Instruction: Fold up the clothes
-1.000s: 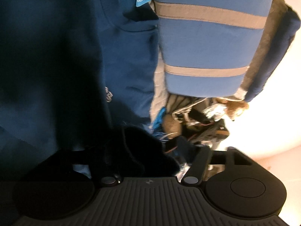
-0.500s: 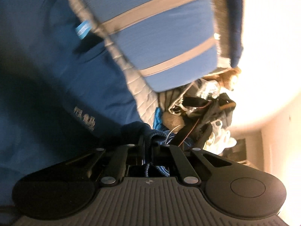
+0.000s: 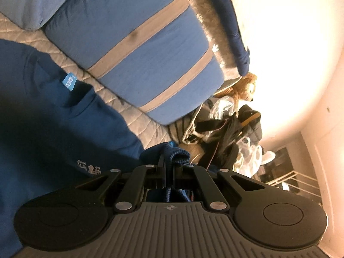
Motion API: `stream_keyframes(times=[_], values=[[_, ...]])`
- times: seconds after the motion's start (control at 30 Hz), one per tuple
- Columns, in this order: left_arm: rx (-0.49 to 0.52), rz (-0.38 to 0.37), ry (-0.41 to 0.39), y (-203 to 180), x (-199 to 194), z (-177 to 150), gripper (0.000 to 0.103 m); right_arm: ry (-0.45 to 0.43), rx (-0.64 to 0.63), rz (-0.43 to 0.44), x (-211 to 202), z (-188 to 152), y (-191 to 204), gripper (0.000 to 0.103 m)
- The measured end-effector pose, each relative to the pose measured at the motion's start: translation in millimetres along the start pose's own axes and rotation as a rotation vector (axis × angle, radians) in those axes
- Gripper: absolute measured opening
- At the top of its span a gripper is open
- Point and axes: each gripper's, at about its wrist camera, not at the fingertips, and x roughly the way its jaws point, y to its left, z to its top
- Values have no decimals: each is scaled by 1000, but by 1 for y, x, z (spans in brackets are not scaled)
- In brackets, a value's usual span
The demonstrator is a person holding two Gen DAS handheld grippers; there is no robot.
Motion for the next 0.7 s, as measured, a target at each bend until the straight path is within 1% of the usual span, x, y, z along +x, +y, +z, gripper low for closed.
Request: stream_keyframes(times=[0.03, 0.17, 0.3, 0.37, 0.5, 0.6, 0.7], values=[[-3, -4, -6, -3, -1, 1, 5, 17, 17, -1, 1, -7, -2, 103], [-14, -21, -32, -14, -7, 8, 5, 64, 78, 24, 19, -16, -1, 103], [-13, -46, -53, -29, -15, 13, 5, 73, 180, 24, 36, -16, 3, 103], [-3, -54, -65, -36, -21, 15, 5, 64, 288, 33, 43, -14, -4, 103], [11, -71, -92, -49, -34, 21, 5, 43, 456, 44, 55, -9, -23, 103], [21, -82, -119, -56, -45, 27, 5, 46, 505, 0, 62, -5, -31, 103], [46, -75, -149, -61, -60, 34, 5, 59, 486, -32, 67, 0, -30, 102]])
